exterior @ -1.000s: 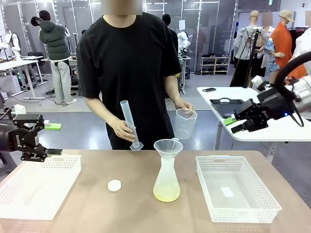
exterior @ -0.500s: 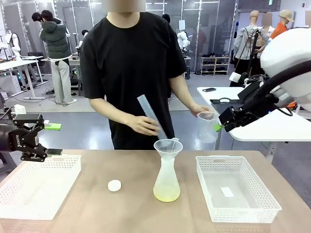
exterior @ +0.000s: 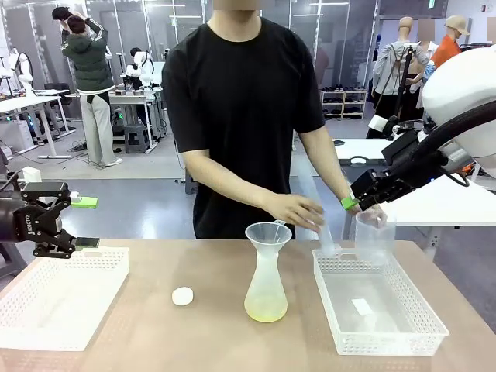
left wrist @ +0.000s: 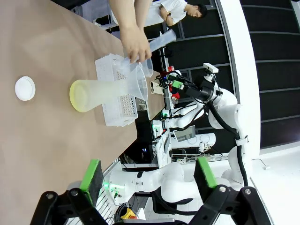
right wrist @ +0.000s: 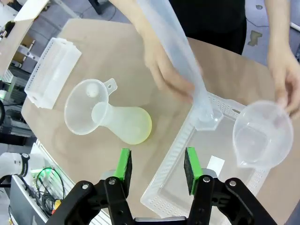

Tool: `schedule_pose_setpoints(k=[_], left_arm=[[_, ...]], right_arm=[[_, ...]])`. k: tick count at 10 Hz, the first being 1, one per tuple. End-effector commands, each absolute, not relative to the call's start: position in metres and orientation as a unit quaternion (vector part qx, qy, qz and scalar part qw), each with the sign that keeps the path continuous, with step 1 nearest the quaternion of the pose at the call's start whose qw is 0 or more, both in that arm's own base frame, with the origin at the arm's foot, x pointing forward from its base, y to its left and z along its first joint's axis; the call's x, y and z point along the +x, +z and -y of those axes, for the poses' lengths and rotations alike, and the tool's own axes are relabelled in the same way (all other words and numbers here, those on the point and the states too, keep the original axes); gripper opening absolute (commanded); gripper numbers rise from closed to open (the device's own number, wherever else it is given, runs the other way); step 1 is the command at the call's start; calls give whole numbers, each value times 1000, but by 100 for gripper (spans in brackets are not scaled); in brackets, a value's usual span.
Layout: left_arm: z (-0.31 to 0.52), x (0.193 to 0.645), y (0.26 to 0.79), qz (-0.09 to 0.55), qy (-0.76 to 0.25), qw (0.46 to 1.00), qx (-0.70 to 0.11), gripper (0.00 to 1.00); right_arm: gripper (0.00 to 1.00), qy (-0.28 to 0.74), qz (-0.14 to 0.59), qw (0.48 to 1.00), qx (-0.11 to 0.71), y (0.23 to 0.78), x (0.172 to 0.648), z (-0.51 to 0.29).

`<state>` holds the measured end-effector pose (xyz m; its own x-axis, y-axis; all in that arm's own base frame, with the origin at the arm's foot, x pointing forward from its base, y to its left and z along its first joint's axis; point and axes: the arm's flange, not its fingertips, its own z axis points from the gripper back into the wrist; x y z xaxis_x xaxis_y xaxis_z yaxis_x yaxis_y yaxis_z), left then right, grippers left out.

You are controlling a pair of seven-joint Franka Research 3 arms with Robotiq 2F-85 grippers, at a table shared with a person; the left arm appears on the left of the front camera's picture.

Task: Prepare the solutions needed for the experiment.
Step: Once the solution is in the Big flask , pick up the Plastic Funnel and place it back into the right Organizing basket.

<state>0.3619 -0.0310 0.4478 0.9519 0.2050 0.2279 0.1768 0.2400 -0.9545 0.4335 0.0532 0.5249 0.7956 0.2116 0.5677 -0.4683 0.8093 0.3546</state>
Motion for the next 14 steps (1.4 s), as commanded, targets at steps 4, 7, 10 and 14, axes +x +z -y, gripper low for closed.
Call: schedule_pose_setpoints(k=[4,7,10,14], left_arm=[[35,362,450,159,12,762,-628,100],[35,362,450,159,12,762,-628,100],[35,362,450,159,12,762,-628,100],[35,362,450,159,12,762,-628,100]], right_arm=[[58,174,225,945,161,519,411,-114],[58,159,179,963,123,520,407,-154],[58,150,162,966,132,527,406,-188],[58,162,169,964,127,519,399,-179]])
